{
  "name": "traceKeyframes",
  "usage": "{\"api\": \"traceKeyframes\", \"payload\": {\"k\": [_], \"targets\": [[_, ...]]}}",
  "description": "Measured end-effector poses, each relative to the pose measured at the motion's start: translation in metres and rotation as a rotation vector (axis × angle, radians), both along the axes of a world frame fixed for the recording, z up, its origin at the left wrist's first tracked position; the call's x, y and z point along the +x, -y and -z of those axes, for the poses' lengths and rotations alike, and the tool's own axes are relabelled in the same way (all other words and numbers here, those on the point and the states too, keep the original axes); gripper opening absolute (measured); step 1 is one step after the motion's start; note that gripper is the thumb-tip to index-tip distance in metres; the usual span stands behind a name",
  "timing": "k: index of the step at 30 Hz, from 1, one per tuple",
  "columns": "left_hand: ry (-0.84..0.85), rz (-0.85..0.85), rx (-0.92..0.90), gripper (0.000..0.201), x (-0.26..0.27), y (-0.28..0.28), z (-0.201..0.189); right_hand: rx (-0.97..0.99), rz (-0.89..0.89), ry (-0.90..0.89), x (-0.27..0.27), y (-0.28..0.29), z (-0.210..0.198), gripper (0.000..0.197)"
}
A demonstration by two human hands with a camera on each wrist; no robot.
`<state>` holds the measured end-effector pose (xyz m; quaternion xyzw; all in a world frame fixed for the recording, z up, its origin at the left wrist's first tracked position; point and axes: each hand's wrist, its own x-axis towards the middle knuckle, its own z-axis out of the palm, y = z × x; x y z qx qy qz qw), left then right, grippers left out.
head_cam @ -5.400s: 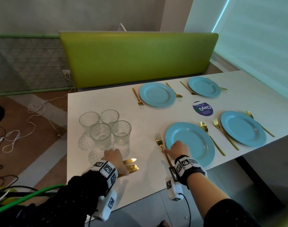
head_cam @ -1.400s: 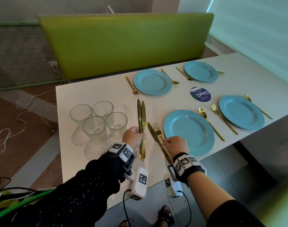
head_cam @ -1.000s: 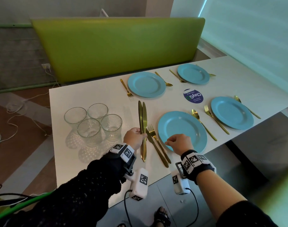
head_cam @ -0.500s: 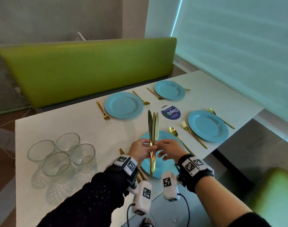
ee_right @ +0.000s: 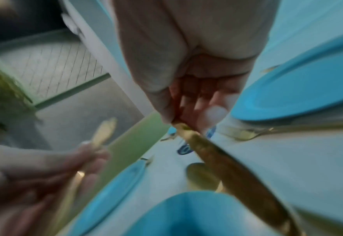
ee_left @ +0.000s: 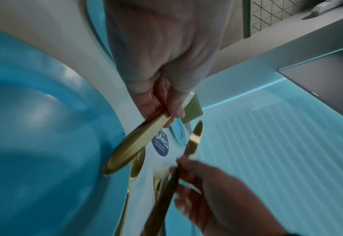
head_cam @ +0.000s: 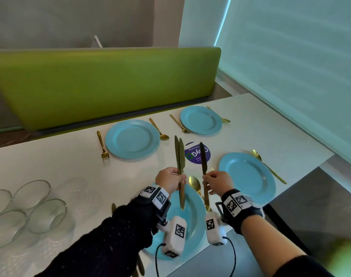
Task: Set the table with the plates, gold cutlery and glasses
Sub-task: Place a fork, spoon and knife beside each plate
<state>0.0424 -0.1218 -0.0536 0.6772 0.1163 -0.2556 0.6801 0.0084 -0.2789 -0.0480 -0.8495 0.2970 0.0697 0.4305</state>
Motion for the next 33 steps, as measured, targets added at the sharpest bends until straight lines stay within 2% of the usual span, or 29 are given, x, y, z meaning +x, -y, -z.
{"api": "traceKeyframes", "payload": {"k": [5,9,14,33], "targets": [[0.006,-0.053,-0.001,0.019,0.016,0.016,0.002,-0.326,-0.098,-0.204,0.000,0.039,0.021,0.018],[-0.023,-0.076,-0.027,0.013,0.025,0.025,0.008,-0.447,-0.121,-0.300,-0.004,0.050,0.042,0.027],[-0.043,-0.074,-0.025,0.015,0.030,0.031,0.018,-0.563,-0.143,-0.349,-0.007,0.049,0.056,0.027],[-0.054,-0.008,0.020,0.013,0.028,0.048,0.022,-0.473,-0.038,-0.322,-0.024,0.050,0.064,0.019]]}}
